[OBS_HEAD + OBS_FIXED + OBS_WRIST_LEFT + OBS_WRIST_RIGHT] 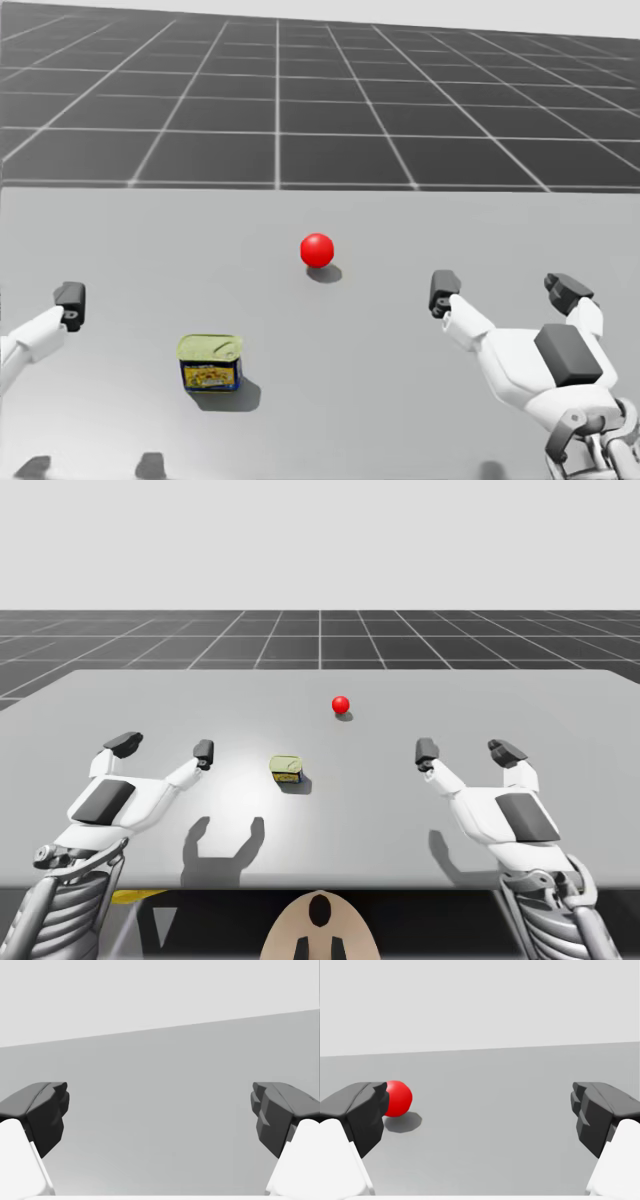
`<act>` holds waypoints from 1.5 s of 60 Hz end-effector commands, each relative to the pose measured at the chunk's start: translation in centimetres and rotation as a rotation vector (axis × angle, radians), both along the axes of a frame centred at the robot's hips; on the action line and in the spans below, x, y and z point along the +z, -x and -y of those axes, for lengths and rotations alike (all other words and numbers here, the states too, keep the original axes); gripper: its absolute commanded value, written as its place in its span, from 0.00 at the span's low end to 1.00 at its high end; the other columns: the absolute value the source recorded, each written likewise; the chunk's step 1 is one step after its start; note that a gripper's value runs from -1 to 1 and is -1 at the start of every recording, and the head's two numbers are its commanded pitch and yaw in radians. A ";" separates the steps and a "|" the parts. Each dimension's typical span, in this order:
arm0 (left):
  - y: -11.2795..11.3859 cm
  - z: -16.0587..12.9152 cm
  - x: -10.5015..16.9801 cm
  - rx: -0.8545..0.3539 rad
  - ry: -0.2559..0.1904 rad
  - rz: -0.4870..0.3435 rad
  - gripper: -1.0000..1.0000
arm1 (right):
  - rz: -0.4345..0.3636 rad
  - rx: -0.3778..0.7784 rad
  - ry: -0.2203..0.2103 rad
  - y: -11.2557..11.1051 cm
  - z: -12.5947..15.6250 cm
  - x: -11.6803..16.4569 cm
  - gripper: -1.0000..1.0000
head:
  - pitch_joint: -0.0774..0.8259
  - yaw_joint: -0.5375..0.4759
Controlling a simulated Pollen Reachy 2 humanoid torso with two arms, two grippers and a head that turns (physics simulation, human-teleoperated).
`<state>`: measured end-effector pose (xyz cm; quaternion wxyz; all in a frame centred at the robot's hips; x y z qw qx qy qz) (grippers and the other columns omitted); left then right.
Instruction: Watch the red light. When it turns green, pick up the object.
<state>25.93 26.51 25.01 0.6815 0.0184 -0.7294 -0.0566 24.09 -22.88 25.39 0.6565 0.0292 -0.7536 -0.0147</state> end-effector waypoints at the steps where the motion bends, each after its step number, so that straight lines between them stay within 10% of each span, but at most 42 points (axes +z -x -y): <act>1: 0.0 0.1 0.0 -0.002 0.000 -0.001 0.00 | -0.004 0.002 -0.019 0.1 -0.4 -0.2 0.00 | 0.55 0.41; 90: 0.0 0.2 -0.1 -0.006 -0.001 -0.003 0.00 | 0.008 -0.001 -0.001 0.1 -0.5 -0.3 0.00 | 0.64 0.52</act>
